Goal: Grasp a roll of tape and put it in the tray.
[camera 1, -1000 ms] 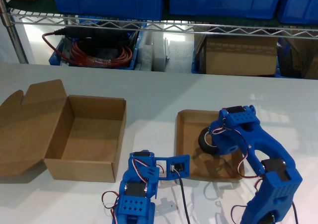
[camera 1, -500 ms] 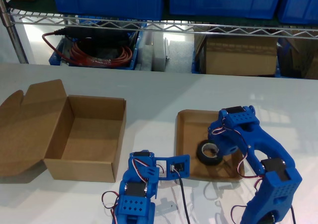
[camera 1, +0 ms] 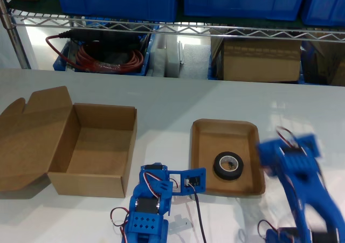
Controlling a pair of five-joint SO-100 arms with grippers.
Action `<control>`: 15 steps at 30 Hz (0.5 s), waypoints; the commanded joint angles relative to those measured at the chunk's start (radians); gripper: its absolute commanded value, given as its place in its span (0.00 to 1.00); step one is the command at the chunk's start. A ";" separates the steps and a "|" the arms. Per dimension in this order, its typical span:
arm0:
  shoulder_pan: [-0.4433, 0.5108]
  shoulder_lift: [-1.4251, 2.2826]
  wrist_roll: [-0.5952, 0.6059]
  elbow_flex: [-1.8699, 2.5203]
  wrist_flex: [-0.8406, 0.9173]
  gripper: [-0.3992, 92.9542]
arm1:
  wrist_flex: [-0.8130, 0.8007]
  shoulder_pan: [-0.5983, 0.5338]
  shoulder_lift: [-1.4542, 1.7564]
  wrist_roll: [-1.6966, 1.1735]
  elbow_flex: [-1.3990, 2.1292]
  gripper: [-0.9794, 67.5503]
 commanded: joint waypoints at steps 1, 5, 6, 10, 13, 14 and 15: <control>-0.009 0.011 0.002 0.032 -0.012 0.01 | -0.041 0.132 0.561 -0.043 0.399 0.01; -0.009 0.011 0.002 0.032 -0.012 0.01 | -0.014 0.173 0.810 -0.075 0.637 0.01; -0.009 0.011 0.002 0.032 -0.012 0.01 | -0.023 0.183 0.836 -0.074 0.660 0.01; -0.009 0.011 0.002 0.032 -0.012 0.01 | 0.028 0.193 0.904 -0.067 0.680 0.01; -0.009 0.011 0.002 0.032 -0.012 0.01 | 0.012 0.196 0.904 -0.084 0.716 0.01; -0.009 0.011 0.002 0.032 -0.012 0.01 | 0.012 0.198 0.904 -0.084 0.716 0.01; -0.009 0.011 0.002 0.032 -0.012 0.01 | 0.014 0.198 0.904 -0.077 0.716 0.01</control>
